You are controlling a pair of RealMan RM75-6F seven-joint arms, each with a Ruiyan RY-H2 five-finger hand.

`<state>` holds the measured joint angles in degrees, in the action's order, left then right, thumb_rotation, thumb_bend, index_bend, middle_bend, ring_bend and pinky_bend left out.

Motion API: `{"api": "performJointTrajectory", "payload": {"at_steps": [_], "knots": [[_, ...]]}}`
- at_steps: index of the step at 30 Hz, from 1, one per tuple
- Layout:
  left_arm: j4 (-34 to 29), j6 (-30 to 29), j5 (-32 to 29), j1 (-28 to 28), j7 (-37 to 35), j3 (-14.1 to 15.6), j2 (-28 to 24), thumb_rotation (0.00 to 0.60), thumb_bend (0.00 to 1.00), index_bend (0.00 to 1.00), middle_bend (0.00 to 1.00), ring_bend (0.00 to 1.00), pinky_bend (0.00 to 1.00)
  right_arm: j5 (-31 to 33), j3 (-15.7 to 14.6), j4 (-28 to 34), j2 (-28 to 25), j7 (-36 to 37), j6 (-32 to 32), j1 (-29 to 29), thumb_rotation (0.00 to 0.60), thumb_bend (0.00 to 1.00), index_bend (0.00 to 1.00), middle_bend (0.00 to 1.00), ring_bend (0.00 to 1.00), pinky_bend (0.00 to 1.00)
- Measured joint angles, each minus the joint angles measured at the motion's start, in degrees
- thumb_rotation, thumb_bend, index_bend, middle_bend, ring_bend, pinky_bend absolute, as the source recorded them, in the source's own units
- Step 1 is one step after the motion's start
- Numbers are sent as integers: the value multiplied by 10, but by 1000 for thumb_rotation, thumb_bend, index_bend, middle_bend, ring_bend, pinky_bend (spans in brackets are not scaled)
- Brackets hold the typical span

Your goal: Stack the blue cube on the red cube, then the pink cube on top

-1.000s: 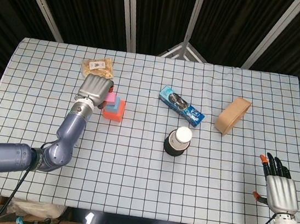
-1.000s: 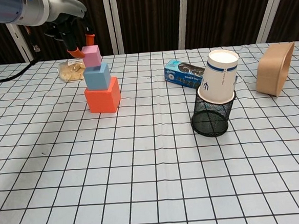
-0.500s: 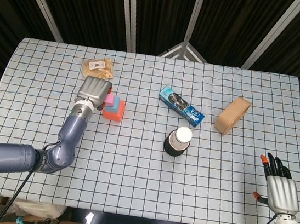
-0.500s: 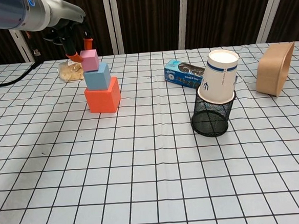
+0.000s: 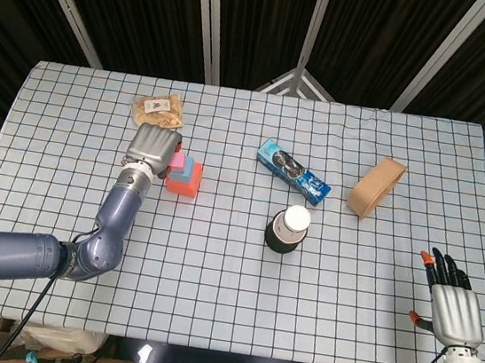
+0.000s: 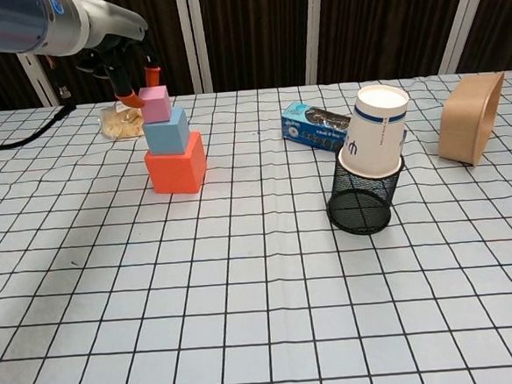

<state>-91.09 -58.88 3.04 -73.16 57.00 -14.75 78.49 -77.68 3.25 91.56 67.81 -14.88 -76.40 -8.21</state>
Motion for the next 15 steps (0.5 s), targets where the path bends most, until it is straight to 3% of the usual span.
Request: {"api": "performJointTrajectory", "payload": {"at_steps": [8,15], "knots": [[4,3,-1,-2,-1,7,1,600,435,396,943,809,835,1,0,0,1,-1,3,-1,600,108,0,0,0,169],[2,2,1,-4,-2,10,1,600,435,298,937,806,836,1,0,0,1,-2,1,-1,600,108,0,0,0,150]]}}
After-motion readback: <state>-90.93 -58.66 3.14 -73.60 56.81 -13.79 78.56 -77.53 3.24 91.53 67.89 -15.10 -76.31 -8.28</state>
